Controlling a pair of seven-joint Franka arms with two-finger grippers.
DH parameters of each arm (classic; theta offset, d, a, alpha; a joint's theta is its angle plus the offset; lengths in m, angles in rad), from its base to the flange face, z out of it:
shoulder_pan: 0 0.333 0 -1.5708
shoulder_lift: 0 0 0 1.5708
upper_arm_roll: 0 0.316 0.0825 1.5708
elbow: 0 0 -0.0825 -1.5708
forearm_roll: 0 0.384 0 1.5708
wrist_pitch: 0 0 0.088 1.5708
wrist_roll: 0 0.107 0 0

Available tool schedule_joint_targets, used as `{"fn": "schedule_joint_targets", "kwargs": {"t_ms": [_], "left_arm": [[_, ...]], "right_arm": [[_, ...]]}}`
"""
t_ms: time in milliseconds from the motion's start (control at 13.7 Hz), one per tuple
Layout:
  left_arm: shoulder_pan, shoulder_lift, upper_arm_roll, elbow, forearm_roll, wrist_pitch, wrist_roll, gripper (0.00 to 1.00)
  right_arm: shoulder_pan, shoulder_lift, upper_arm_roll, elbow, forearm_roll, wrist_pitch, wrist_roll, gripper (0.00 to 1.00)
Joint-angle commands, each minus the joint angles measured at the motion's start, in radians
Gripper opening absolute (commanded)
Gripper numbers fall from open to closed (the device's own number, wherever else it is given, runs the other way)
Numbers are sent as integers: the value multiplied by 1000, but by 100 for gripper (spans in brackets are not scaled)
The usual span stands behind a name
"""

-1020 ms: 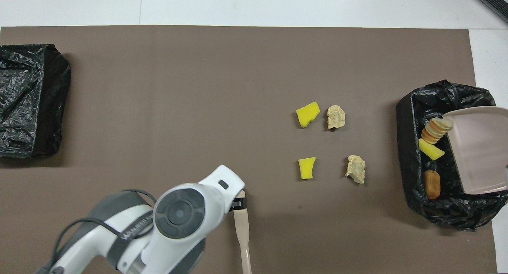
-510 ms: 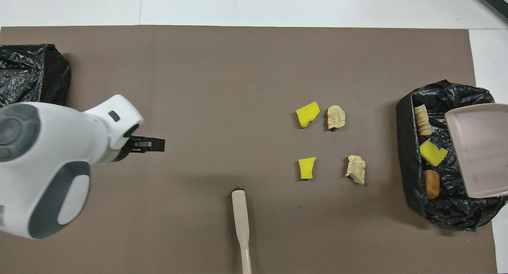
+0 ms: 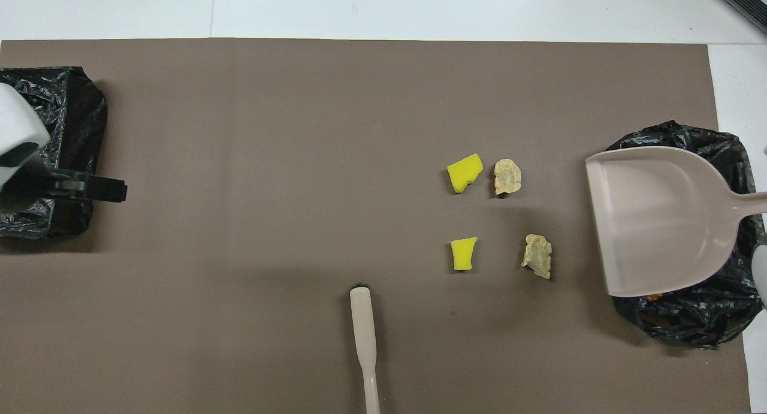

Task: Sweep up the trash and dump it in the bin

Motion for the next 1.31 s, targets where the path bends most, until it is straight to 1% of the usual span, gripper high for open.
{"fn": "schedule_joint_targets", "kwargs": {"t_ms": [0,146,291,510,655,728,801,947,1020,1165,1238], "left_arm": [[59,73,-14,131,21,-80,26,100],[65,97,-11,162,7,-85,26,100],[65,110,-10,165,12,-92,26,100],[63,99,-16,156,21,-79,49,100],[65,94,-16,148,18,-82,60,100],[70,94,-14,148,18,-83,59,100],[80,93,-14,148,18,-89,59,100],[82,91,-14,145,18,-94,59,100],[82,88,-14,139,18,-95,59,100],[83,82,-14,130,18,-91,63,100],[91,79,-14,128,18,-91,63,100]], "right_arm": [[31,40,25,13,136,36,53,0],[91,101,28,16,206,69,122,0],[168,138,28,18,253,108,200,0],[263,207,28,21,321,147,358,0],[314,270,28,80,330,154,535,0],[343,285,28,85,330,155,637,0],[364,292,28,85,335,166,724,0],[398,296,28,85,384,177,878,0],[436,308,28,85,390,183,973,0],[508,338,28,85,384,184,1196,0],[519,345,28,88,391,184,1307,0]]}}
